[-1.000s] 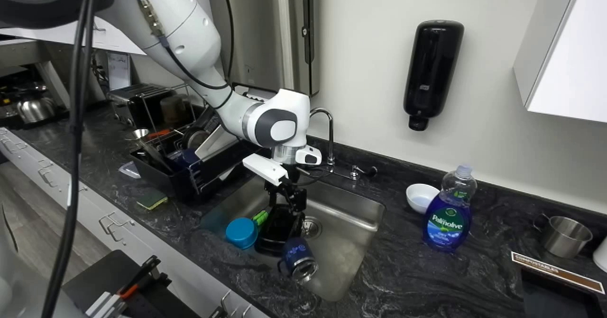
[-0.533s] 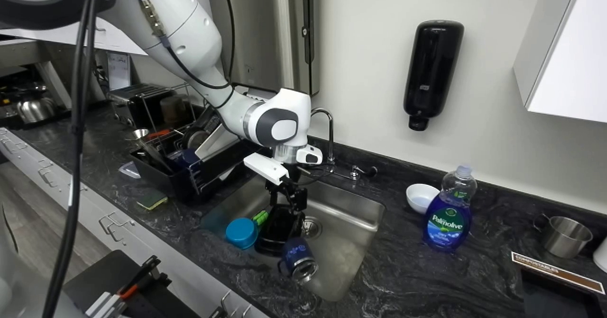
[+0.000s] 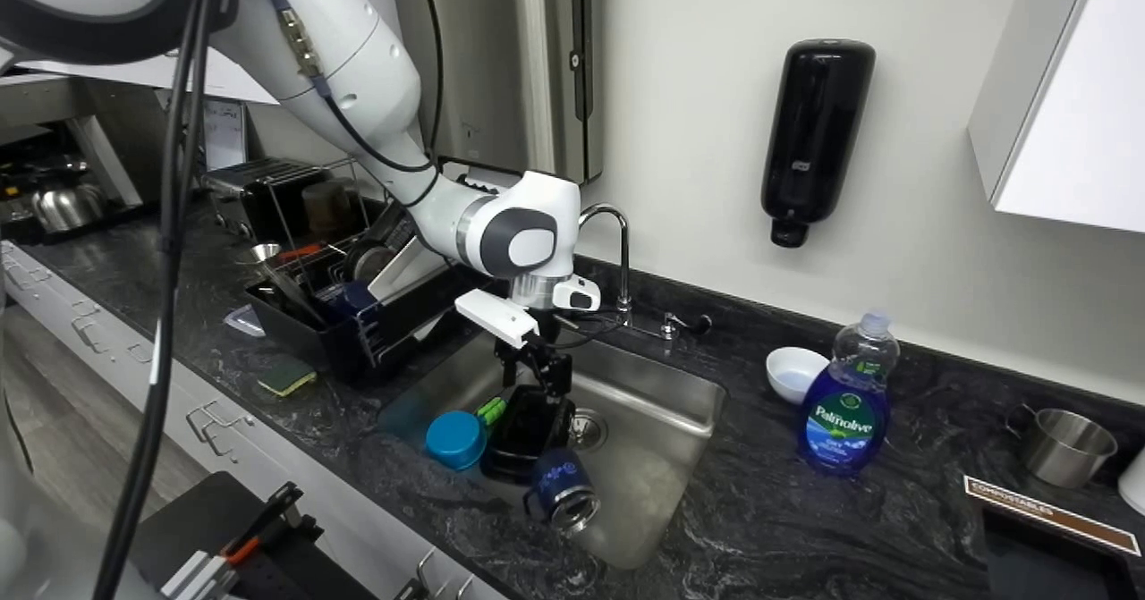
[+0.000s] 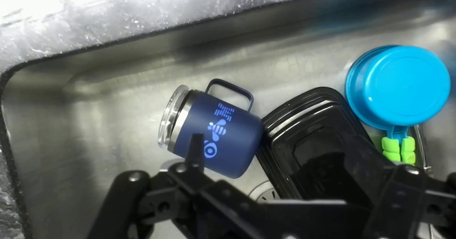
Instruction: Take the lid off of the blue cup in the sink and place it on the edge outside of the sink
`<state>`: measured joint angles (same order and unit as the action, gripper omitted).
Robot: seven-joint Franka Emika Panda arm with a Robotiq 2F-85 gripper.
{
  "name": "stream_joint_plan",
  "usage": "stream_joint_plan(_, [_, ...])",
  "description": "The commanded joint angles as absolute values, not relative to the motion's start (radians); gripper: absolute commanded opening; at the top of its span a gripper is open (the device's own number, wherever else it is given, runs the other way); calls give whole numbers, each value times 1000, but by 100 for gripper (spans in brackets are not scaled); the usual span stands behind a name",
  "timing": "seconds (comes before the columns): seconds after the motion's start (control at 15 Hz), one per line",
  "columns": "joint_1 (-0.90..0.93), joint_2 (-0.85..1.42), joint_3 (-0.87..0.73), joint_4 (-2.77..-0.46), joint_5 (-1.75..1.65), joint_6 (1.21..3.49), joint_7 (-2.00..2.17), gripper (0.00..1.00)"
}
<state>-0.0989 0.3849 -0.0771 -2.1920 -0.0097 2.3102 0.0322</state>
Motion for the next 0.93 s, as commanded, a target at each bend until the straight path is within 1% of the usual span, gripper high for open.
stream_joint_plan(0.0, [-113, 473, -55, -2128, 53, 2336, 2, 100])
stream_joint_plan(0.27, [-159, 584, -32, -2041, 160, 2337, -45, 100])
stream_joint_plan(0.53, [-247, 683, -27, -1972, 262, 2310, -107, 100])
stream_joint_plan(0.87, [-341, 750, -34, -1946, 335, 2320, -147, 100])
